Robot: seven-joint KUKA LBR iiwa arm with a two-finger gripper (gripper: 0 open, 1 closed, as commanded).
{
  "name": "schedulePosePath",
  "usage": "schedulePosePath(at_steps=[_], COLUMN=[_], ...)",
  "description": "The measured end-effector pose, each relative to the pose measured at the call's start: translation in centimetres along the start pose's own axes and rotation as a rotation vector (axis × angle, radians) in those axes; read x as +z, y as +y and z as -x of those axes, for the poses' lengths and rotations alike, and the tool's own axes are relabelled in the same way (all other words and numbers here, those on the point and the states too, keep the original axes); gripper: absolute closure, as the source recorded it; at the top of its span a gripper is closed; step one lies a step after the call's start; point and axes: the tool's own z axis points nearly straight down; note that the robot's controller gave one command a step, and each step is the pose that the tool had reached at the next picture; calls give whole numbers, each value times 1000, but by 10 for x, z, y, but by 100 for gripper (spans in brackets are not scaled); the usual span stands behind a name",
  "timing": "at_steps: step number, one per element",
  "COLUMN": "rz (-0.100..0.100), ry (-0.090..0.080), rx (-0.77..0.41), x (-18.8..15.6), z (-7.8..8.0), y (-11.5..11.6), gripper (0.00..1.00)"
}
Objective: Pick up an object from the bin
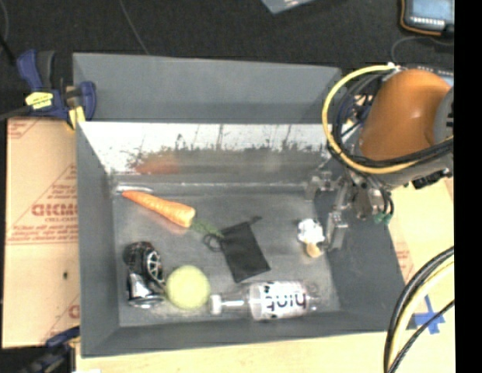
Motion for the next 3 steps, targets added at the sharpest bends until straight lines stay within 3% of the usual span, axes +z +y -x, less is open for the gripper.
schedulePosePath(at_steps=[1,2,3], rz=[0,-1,-1], ry=[2,-2,-1], rx=[-19,-215,-228], x=[10,28,33], z=[-1,3,2], y=[-17,-44,-52], gripper=[0,0,0])
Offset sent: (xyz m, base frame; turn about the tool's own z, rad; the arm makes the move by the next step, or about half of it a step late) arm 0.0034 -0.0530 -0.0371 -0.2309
